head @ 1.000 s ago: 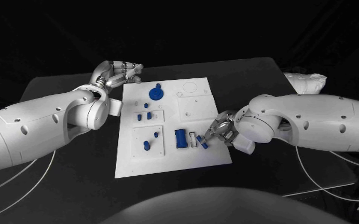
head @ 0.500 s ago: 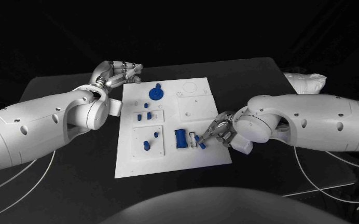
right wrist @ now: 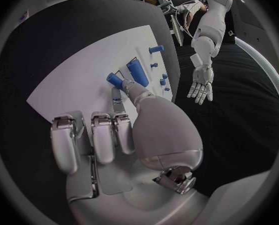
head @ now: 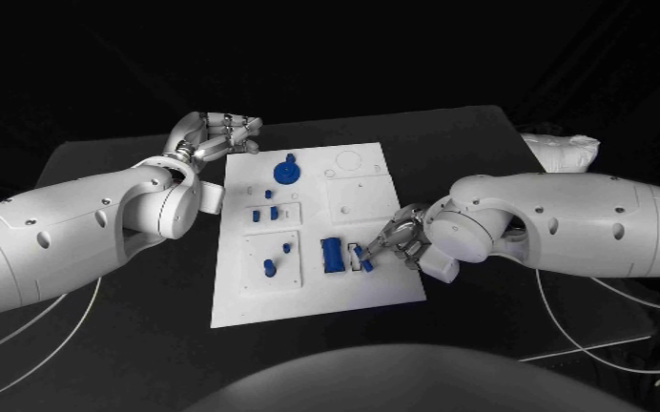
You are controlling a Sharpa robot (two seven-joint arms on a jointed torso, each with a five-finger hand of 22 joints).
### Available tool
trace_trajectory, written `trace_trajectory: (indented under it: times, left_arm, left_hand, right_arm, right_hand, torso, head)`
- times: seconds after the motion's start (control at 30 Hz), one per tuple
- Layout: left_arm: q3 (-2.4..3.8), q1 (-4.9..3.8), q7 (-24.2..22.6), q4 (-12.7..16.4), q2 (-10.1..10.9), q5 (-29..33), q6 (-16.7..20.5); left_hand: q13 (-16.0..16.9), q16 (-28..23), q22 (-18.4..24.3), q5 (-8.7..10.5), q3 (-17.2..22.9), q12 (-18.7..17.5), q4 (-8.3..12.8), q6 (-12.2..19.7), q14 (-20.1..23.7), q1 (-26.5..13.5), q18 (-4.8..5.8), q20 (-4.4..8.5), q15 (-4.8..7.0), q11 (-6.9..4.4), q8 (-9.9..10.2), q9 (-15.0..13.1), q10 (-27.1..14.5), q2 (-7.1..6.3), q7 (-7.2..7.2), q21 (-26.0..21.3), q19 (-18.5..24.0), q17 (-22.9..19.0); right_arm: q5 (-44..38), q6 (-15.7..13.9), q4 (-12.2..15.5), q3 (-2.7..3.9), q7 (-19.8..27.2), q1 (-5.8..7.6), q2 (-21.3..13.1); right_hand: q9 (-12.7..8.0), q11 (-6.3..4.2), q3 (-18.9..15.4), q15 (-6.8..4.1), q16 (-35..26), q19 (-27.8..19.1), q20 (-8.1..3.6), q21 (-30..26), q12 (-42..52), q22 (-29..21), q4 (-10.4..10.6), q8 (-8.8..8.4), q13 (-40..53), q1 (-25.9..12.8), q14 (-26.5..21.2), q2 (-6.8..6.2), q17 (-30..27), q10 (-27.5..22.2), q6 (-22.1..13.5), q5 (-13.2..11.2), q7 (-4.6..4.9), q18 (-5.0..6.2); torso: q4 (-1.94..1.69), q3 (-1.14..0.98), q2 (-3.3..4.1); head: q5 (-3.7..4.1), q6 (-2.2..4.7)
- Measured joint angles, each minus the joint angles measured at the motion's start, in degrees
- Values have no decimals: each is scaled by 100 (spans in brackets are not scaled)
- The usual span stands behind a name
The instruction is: Assemble the parts on the task board
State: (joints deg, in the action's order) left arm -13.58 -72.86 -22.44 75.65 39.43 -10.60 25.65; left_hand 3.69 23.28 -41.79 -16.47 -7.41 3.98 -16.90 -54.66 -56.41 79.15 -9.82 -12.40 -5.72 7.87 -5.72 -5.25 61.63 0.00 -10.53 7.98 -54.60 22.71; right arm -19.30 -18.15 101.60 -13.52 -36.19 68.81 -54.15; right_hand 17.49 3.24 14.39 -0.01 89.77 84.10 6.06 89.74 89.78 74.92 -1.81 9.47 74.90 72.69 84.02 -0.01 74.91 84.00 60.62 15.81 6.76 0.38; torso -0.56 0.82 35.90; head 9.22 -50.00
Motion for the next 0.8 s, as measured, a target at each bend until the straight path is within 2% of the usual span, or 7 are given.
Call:
trace_trajectory:
  times: [0.57,0.73,0.8]
  left_arm:
    - [0,0,3,0,-1,0,0]
    - [0,0,3,0,-1,0,0]
    - [0,0,3,-1,-1,0,0]
  left_hand:
    - [0,23,13,0,-16,0,17,0,0,0,0,0,0,0,0,1,0,0,0,0,0,-6]
    - [0,23,13,0,-16,0,17,0,0,0,0,0,0,0,0,1,0,0,0,0,0,-6]
    - [0,23,13,0,-16,0,16,0,0,0,-1,0,0,0,0,1,0,0,0,0,0,-6]
  right_arm:
    - [5,-141,-2,1,-41,0,49]
    - [5,-144,-6,1,-63,0,60]
    - [5,-144,-8,1,-69,0,66]
  right_hand:
    - [-26,0,0,-26,0,0,0,0,0,-1,0,-8,0,-23,-16,23,0,0,-1,0,0,0]
    - [-56,0,-2,-42,0,0,0,0,0,-1,2,-109,5,-48,1,-2,-1,0,-1,0,0,0]
    - [-83,0,-16,-42,0,0,0,0,0,-1,16,-141,5,-47,1,-1,-1,0,-30,1,29,0]
  torso:
    - [3,-1,1]
    - [3,-2,0]
    - [3,-2,0]
  head:
    - [2,0]
    - [8,0]
    - [9,0]
